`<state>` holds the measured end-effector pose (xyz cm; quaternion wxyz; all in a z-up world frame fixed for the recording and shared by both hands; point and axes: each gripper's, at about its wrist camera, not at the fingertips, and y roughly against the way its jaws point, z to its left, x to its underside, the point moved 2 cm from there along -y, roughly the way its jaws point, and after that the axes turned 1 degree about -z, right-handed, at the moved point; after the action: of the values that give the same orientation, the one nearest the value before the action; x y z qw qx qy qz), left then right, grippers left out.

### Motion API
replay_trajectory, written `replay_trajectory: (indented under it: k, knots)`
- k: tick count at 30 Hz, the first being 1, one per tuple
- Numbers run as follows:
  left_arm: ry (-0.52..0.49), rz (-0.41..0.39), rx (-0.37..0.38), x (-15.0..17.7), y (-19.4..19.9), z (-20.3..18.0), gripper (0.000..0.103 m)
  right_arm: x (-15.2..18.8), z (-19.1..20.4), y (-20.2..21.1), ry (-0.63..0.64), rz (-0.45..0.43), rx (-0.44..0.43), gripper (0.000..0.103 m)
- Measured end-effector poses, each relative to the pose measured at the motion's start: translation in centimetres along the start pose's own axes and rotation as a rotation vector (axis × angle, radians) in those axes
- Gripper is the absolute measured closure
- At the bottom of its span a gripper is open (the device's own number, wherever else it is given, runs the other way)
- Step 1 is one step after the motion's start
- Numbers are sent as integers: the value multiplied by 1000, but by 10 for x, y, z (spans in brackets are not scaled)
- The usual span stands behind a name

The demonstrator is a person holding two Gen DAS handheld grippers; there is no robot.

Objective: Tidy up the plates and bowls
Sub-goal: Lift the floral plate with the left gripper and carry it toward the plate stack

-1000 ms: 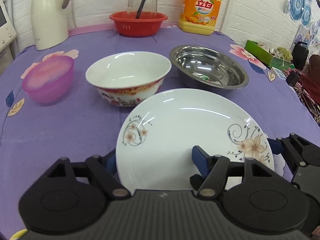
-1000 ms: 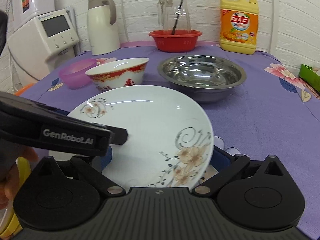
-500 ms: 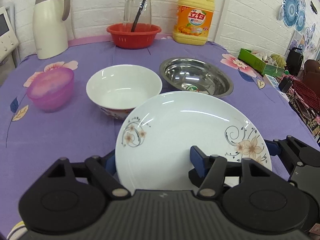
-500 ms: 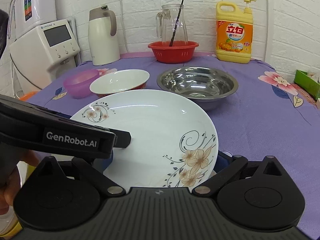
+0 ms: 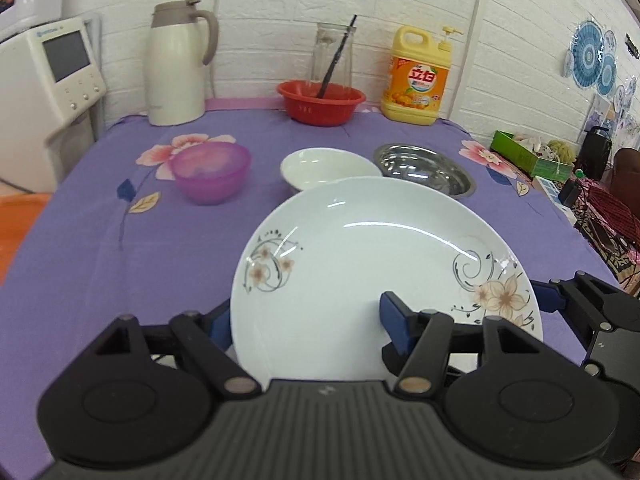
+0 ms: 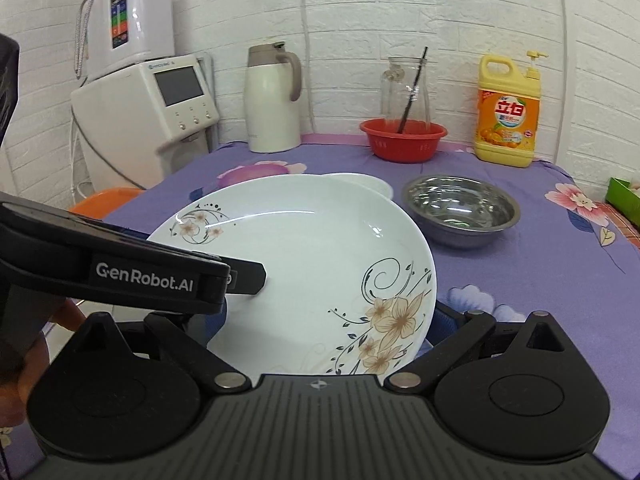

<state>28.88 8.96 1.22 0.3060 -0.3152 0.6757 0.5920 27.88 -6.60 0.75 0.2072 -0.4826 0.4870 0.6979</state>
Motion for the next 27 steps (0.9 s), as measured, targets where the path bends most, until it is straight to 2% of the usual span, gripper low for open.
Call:
replay_trajectory:
  k: [7,12,17,21,27]
  knots:
    - [106,-6,-79,46,42,52,41,16,64,8,61,27,-96,0]
    - [169,-5,-73,69,51,73,41,26,92,5,121,64,-123,0]
    - [145,-20,-64,73,53,70,41,30,98,2,143,71,-99,0]
    - [150,-2,-34,78,47,71,40,36,93,-3,105,99,-98,0]
    - [151,-6,-29,77,44,71,39,39,89,-6,78,111,-108,0]
